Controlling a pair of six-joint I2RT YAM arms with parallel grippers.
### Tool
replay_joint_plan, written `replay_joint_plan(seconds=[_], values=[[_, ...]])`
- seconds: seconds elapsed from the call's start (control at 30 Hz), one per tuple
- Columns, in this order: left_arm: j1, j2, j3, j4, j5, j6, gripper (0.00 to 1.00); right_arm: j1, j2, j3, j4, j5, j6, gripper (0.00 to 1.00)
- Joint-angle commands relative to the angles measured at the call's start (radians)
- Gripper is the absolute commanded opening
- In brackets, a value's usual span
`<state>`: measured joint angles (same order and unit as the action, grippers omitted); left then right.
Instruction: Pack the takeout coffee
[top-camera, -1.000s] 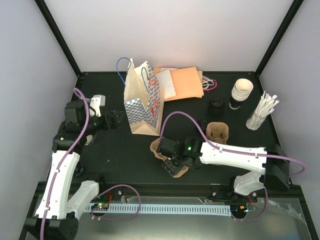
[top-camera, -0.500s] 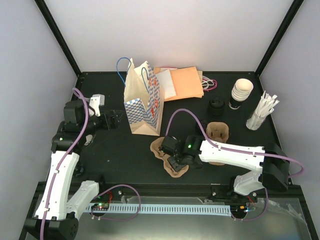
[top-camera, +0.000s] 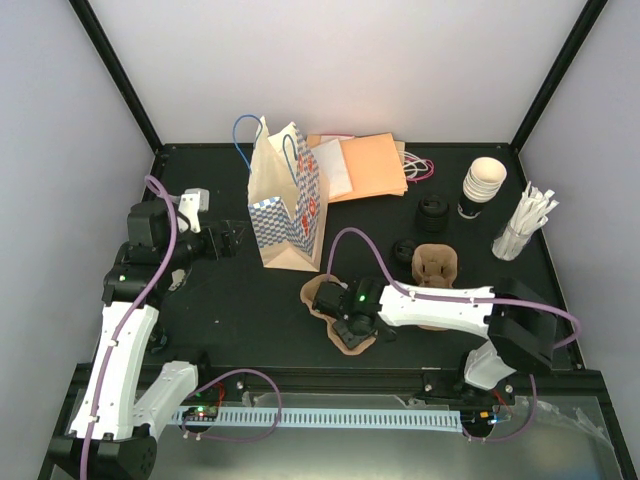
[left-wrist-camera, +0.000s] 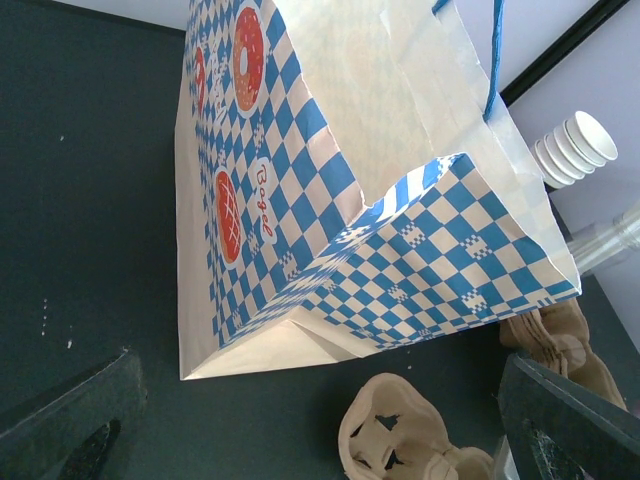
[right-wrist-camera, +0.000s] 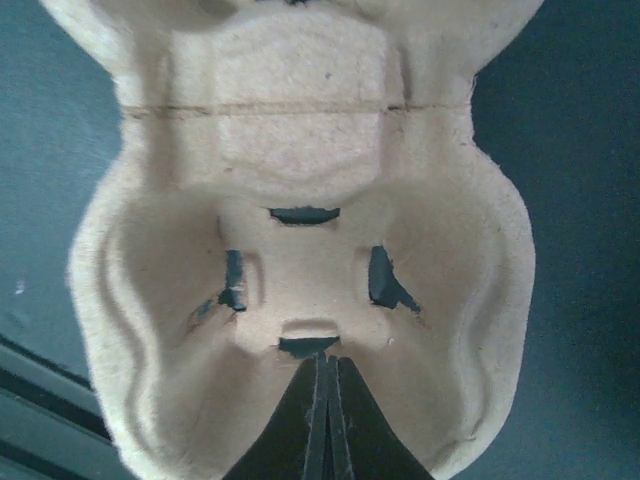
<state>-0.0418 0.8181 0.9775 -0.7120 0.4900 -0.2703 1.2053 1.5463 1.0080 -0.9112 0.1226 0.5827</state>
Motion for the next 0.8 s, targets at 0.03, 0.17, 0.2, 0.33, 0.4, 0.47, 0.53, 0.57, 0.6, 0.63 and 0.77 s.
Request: replay_joint_plan(seconds=[0.03, 0.17, 0.2, 0.33, 0.4, 0.47, 0.53, 0.57, 0.6, 0.63, 0.77], values=[[-0.005, -0.008, 0.022, -0.004, -0.011, 0.01, 0.99, -0.003, 0.027, -0.028, 0.016, 0.061, 0.006, 0.01], [-0.006, -0.008, 0.013, 0.001, -0.013, 0.01, 0.99, -0.029, 0.054, -0.045, 0.015, 0.098, 0.004, 0.01], [-0.006, -0.007, 0.012, 0.002, -0.014, 0.01, 0.99, -0.042, 0.061, -0.049, 0.022, 0.106, 0.001, 0.01], [-0.005, -0.001, 0.013, 0.002, -0.015, 0.013, 0.99, -0.114, 0.095, -0.032, 0.026, 0.179, -0.01, 0.01], [-0.005, 0.002, 0.017, 0.002, -0.016, 0.015, 0.99, -0.148, 0.115, -0.002, 0.017, 0.248, -0.024, 0.01], [-0.005, 0.003, 0.018, 0.001, -0.019, 0.016, 0.99, -0.184, 0.144, 0.035, 0.006, 0.296, -0.043, 0.01], [-0.006, 0.001, 0.019, 0.001, -0.018, 0.016, 0.99, -0.223, 0.177, 0.086, -0.018, 0.353, -0.051, 0.01], [-0.005, 0.001, 0.018, 0.0, -0.018, 0.015, 0.99, -0.241, 0.194, 0.11, -0.035, 0.385, -0.053, 0.01], [-0.006, 0.0, 0.018, -0.001, -0.019, 0.016, 0.99, -0.258, 0.209, 0.133, -0.049, 0.411, -0.052, 0.01], [-0.006, -0.001, 0.018, -0.002, -0.019, 0.018, 0.99, -0.274, 0.217, 0.153, -0.055, 0.426, -0.058, 0.01], [-0.005, -0.004, 0.018, -0.009, -0.021, 0.022, 0.99, -0.293, 0.205, 0.2, -0.048, 0.425, -0.079, 0.06]])
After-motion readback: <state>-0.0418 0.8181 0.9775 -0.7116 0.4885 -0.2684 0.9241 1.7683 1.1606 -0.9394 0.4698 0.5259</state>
